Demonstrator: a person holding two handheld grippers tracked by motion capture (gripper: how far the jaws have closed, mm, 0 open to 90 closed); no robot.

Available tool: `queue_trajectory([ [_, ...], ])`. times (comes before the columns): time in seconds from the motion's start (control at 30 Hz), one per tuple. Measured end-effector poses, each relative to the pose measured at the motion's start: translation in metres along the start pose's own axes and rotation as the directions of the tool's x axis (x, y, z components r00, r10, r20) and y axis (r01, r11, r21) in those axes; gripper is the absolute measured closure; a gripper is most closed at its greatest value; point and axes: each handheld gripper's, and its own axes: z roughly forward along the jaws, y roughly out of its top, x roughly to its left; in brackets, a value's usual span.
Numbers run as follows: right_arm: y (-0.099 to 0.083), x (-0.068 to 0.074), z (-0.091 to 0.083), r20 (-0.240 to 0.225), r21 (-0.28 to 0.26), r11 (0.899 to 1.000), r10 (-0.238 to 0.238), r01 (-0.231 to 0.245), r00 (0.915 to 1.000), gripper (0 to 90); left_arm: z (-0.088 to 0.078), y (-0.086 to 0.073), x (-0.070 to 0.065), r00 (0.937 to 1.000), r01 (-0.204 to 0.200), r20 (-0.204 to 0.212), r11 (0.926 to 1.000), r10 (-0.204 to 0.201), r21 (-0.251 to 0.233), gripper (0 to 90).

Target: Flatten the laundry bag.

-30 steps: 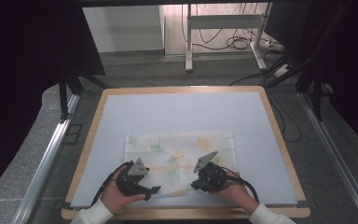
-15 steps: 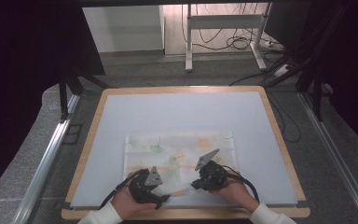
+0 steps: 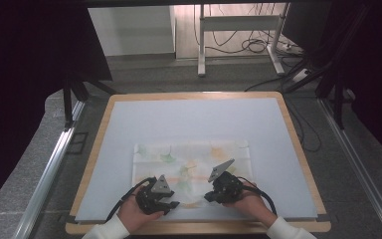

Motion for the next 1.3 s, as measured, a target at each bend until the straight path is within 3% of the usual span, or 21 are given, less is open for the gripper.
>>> queue_trajectory([
  [0.23, 0.0, 0.0, 0.0, 0.0, 0.0, 1.0, -0.002, 0.002, 1.0, 88.5, -0.001, -0.001, 0.007, 0.9997, 0.019, -0.013, 0.9998, -0.019, 0.002, 80.7],
  [0.4, 0.0, 0.0, -0.001, 0.004, -0.004, 1.0, -0.006, 0.006, 1.0, 88.5, -0.002, 0.0, 0.008, 0.9996, 0.025, -0.013, 0.9997, -0.025, 0.003, 86.8],
  [0.97, 0.005, 0.005, -0.024, 0.052, -0.073, 0.997, -0.034, 0.038, 0.9981, 88.7, -0.023, 0.006, 0.01, 0.9992, 0.039, 0.004, 0.9964, -0.039, -0.076, 89.7],
  [1.3, 0.015, 0.006, -0.049, 0.107, -0.129, 0.989, -0.057, 0.071, 0.9927, 88.8, -0.041, 0.023, 0.014, 0.9999, 0.01, -0.008, 0.993, -0.011, -0.117, 89.7],
])
